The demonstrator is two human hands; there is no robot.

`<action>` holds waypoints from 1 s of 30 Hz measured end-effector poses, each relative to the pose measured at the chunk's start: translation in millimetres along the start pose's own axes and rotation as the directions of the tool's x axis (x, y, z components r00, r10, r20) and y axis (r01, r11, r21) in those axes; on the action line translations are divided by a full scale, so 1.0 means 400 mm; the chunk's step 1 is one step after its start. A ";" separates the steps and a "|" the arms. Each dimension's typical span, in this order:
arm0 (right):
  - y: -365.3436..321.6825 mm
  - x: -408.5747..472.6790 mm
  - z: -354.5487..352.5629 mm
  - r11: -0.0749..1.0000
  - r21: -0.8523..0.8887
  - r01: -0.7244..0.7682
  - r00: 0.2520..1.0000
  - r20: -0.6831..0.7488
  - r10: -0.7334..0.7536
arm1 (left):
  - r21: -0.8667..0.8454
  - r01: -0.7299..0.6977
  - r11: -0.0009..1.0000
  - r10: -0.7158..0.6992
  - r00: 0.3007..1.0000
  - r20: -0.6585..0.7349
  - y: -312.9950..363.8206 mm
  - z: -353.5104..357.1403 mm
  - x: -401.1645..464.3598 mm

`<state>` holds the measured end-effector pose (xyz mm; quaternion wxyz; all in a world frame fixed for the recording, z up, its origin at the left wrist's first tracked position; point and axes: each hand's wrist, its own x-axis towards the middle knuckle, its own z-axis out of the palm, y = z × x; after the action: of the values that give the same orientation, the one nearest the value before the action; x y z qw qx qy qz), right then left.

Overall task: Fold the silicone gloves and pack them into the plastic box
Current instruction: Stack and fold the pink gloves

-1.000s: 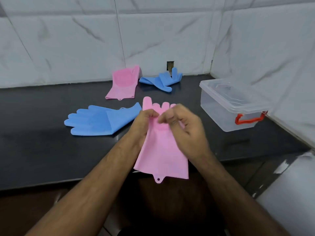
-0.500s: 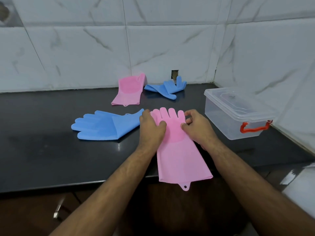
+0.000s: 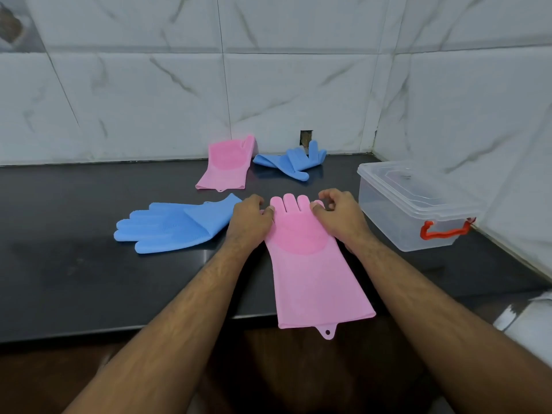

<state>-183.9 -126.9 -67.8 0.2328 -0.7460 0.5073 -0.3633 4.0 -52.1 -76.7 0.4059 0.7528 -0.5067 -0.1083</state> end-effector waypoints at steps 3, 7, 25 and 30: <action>-0.010 0.031 0.016 0.998 -0.058 0.034 0.995 0.091 -0.029 | 0.048 0.016 0.999 -0.015 1.000 -0.014 -0.020 -0.015 0.030; -0.010 0.071 0.044 0.995 -0.082 0.050 0.990 0.136 -0.039 | 0.137 0.041 0.990 -0.027 0.995 -0.097 -0.047 -0.031 0.065; 0.005 0.176 0.097 0.999 0.051 0.006 0.996 0.090 -0.010 | 0.527 -0.077 0.847 0.074 0.997 0.026 -0.088 0.001 0.241; 0.006 0.177 0.093 0.995 0.103 -0.013 1.000 0.021 0.010 | 0.378 -0.010 0.926 0.063 0.990 -0.128 -0.084 -0.012 0.244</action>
<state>-140.7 -194.4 -71.4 0.2782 -0.7338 0.4898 -0.3798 74.6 -127.7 -73.5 0.2898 0.8127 -0.5029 0.0509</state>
